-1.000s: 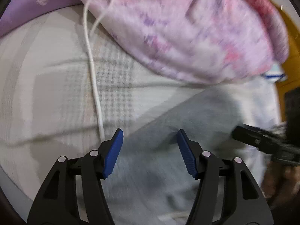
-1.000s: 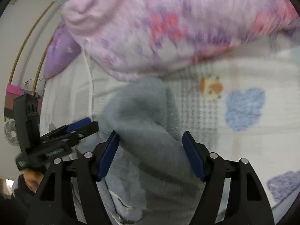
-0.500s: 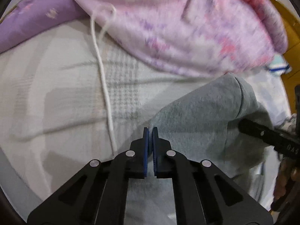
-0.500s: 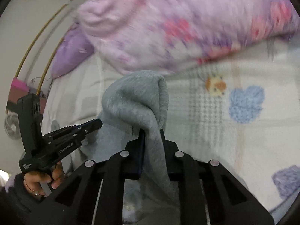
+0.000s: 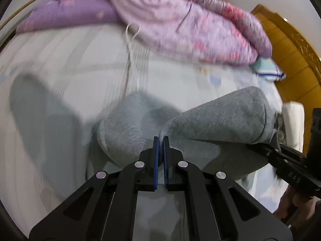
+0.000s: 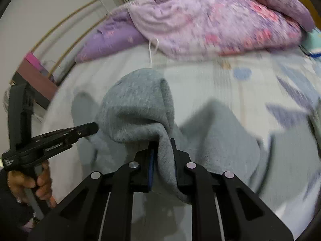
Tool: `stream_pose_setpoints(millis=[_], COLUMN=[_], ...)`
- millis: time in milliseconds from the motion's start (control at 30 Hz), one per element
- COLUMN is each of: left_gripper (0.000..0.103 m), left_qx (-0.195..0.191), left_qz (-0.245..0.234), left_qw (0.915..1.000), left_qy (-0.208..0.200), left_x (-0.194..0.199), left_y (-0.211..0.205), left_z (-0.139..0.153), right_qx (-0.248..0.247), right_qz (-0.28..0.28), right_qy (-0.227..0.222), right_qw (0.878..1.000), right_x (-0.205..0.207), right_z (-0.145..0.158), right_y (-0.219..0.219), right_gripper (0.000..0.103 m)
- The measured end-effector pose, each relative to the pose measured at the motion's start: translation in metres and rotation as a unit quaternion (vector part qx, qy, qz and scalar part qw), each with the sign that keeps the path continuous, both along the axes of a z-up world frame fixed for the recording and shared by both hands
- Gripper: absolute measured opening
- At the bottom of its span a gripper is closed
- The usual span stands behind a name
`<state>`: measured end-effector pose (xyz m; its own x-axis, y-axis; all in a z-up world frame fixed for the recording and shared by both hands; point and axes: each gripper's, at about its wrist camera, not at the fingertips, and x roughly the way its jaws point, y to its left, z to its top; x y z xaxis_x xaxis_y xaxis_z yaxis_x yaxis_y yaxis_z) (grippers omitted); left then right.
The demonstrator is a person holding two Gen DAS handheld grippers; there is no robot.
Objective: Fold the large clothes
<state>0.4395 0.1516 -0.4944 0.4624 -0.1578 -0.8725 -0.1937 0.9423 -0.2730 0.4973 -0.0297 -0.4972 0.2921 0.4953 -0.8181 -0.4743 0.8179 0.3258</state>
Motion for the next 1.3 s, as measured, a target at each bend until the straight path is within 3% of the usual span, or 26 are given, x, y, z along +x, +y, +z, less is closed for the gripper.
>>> stream_pose_setpoints(millis=[100,167,233,300,400,500,600,667,700,767,900,933,1033,1100,1200,1300], left_gripper=[0.004,0.005,0.012,0.016,0.022,0.031,0.043,0.05,0.051,0.051,0.048,0.043,0.043,0.043,0.044,0.043], left_qx=[0.01,0.021,-0.003,-0.012,-0.04,-0.073,-0.08,-0.069,-0.07,-0.076,-0.09,-0.092,-0.093,-0.092,-0.084,-0.064], left_qz=[-0.004,-0.01,0.008,0.018,0.031,0.058,0.059,0.06,0.062,0.063,0.024,0.017,0.001,0.0,0.001,0.018], left_qw=[0.9988,0.9942,0.9918,0.991,0.9911,0.9922,0.9937,0.9946,0.9938,0.9916,0.9835,0.9823,0.9806,0.9797,0.9711,0.9561], left_qy=[0.048,0.105,0.128,0.132,0.123,0.083,0.053,0.048,0.06,0.084,0.155,0.163,0.173,0.178,0.223,0.285], left_x=[-0.037,-0.06,-0.075,-0.08,-0.068,-0.05,-0.03,-0.011,0.003,0.02,0.031,0.024,-0.01,-0.035,-0.077,-0.103], left_y=[-0.017,-0.022,-0.019,-0.017,-0.014,-0.016,-0.027,-0.034,-0.038,-0.04,-0.044,-0.045,-0.052,-0.059,-0.065,-0.063], left_z=[-0.029,-0.052,-0.06,-0.054,-0.041,-0.024,-0.009,-0.012,-0.022,-0.044,-0.079,-0.082,-0.079,-0.079,-0.098,-0.135], right_qx=[-0.046,-0.088,-0.102,-0.09,-0.041,0.008,0.055,0.064,0.069,0.079,0.084,0.082,0.038,0.014,-0.028,-0.059], right_qz=[-0.014,-0.02,-0.032,-0.047,-0.081,-0.108,-0.144,-0.165,-0.171,-0.182,-0.17,-0.158,-0.102,-0.086,-0.098,-0.126], right_qy=[0.044,0.096,0.144,0.163,0.186,0.185,0.173,0.167,0.173,0.209,0.288,0.297,0.304,0.315,0.351,0.367], right_qw=[0.998,0.991,0.984,0.981,0.978,0.977,0.973,0.97,0.968,0.957,0.939,0.938,0.946,0.945,0.931,0.92], right_x=[-0.035,-0.057,-0.073,-0.079,-0.07,-0.057,-0.035,-0.011,-0.004,0.02,0.026,0.02,-0.019,-0.04,-0.076,-0.102], right_z=[-0.034,-0.066,-0.084,-0.081,-0.063,-0.038,-0.021,-0.023,-0.028,-0.055,-0.097,-0.097,-0.089,-0.09,-0.111,-0.139], right_y=[-0.005,-0.011,-0.023,-0.035,-0.051,-0.057,-0.057,-0.045,-0.042,-0.029,-0.014,-0.012,-0.008,-0.01,-0.02,-0.034], right_gripper=[0.025,0.029,0.03,0.036,0.061,0.061,0.061,0.05,0.034,0.03,0.008,0.006,0.006,0.006,0.006,0.006])
